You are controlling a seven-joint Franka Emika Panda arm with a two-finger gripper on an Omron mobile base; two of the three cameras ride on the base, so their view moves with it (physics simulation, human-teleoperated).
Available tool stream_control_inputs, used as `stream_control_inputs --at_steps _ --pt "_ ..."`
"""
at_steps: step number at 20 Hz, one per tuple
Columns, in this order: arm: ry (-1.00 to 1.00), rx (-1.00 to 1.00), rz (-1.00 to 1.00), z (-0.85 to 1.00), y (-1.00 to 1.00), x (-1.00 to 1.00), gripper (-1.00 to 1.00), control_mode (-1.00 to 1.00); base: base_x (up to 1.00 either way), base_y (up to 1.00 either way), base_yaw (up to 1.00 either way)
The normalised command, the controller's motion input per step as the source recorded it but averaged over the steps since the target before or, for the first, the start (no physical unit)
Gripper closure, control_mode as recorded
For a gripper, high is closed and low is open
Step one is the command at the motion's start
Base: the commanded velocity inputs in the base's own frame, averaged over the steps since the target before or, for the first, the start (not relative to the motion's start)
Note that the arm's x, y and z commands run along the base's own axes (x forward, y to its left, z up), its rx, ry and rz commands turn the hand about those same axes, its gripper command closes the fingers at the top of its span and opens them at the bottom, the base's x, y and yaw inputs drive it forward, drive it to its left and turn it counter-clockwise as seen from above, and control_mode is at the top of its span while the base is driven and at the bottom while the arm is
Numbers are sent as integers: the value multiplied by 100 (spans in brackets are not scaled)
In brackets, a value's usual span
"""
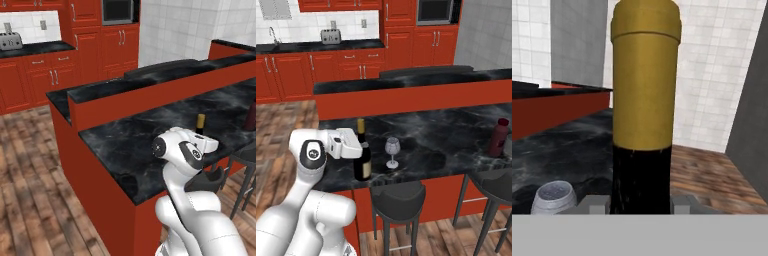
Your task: There is a wine glass and glass cup on the dining counter. Place the wine bottle next to the wine glass and the juice bottle next to the glass cup.
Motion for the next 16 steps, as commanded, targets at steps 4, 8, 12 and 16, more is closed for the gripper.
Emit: stream_control_inputs --at_steps 4,8,12,16 --pt "-2 -1 0 0 25 9 100 -100 0 0 0" --pt "-9 -2 -4 0 32 29 100 -100 0 0 0" --pt "-9 -5 -7 0 28 30 100 -100 0 0 0" --pt "-4 0 -10 -4 10 28 100 -100 0 0 0"
